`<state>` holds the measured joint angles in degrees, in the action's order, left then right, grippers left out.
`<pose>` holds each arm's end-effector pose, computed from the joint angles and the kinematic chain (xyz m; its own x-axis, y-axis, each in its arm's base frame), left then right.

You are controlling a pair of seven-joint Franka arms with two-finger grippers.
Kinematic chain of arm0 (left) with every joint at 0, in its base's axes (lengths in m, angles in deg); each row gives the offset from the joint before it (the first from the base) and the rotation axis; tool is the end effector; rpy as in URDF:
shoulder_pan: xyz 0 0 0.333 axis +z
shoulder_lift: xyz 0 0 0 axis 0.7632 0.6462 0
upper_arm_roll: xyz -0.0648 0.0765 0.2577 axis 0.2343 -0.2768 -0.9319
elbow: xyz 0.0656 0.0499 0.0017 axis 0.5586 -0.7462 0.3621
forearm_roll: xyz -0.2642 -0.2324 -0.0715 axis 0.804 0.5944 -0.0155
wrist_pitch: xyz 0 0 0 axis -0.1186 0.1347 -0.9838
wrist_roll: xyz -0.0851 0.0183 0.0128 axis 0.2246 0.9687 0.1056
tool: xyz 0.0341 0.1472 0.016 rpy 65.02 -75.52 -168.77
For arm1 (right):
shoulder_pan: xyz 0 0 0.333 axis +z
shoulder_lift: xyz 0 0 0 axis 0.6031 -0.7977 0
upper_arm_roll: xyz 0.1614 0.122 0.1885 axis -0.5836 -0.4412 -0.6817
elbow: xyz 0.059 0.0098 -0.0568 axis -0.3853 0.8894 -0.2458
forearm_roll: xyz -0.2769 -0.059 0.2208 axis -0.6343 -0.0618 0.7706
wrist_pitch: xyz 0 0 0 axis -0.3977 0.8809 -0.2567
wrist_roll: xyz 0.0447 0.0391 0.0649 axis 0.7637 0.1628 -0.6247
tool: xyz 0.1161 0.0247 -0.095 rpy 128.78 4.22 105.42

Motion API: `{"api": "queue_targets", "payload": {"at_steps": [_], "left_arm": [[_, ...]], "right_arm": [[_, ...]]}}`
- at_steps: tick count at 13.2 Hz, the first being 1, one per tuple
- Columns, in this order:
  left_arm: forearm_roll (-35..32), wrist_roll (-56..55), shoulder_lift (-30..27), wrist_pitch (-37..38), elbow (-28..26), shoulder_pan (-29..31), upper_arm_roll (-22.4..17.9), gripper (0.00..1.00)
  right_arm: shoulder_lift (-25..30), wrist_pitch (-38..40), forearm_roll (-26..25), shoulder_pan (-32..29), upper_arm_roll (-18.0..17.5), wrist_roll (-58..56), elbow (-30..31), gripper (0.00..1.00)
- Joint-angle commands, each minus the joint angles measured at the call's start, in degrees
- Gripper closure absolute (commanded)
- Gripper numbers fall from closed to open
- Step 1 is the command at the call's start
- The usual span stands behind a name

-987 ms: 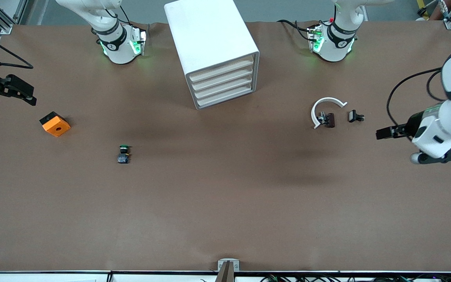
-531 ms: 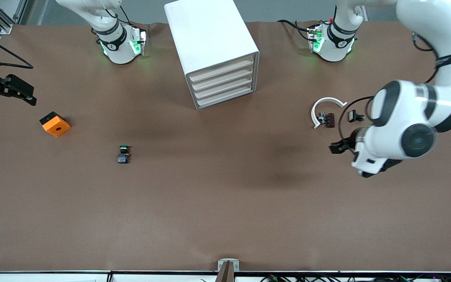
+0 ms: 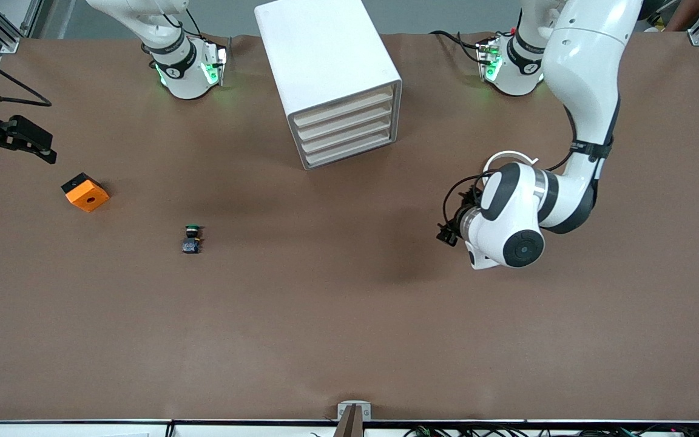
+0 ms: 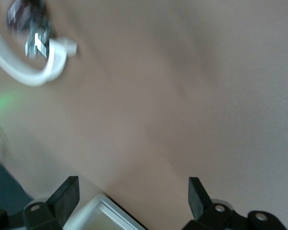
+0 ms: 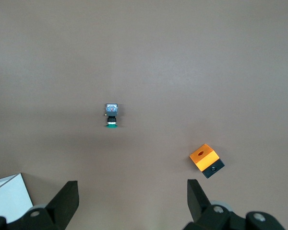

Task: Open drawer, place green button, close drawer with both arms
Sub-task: 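Grasp the drawer handle with the left gripper while the right gripper reaches the button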

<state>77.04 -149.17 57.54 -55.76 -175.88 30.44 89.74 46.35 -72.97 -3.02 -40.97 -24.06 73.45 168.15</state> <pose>0.5182 -0.2583 0.2106 0.3113 0.8780 -0.3635 0.7893 -0.4519 -0.4156 0.5152 -0.0008 0.5614 0.9984 0.0552 -0.0118 0.0556 -0.9979 0.0327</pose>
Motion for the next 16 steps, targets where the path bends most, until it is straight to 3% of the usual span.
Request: {"api": "queue_targets", "payload": {"at_steps": [1, 3, 6, 13, 16], "left_arm": [[4.4, -15.4, 1.4, 0.9, 1.3, -0.9, -0.1, 0.00], [5.3, -24.6, 2.8, 0.7, 1.3, -2.7, -0.1, 0.00], [10.4, -26.8, 4.9, 1.0, 1.1, -5.0, 0.0, 0.00], [23.3, -43.4, 8.2, 3.0, 0.9, -9.8, 0.0, 0.00], [26.5, -46.7, 10.0, 6.7, 0.8, -13.0, 0.0, 0.11]], "right_arm": [[-0.6, 0.5, -0.6, -0.2, -0.5, 0.7, -1.2, 0.00], [-0.6, 0.4, -0.4, -0.3, -0.5, 0.7, -1.2, 0.00], [-0.5, 0.5, -0.5, 0.6, -1.0, 0.1, -2.6, 0.00], [-4.6, -2.6, -1.0, 10.1, -0.9, 0.2, -2.6, 0.00], [-8.2, -2.4, -1.7, 13.2, -0.8, 0.5, -2.1, 0.00]]}}
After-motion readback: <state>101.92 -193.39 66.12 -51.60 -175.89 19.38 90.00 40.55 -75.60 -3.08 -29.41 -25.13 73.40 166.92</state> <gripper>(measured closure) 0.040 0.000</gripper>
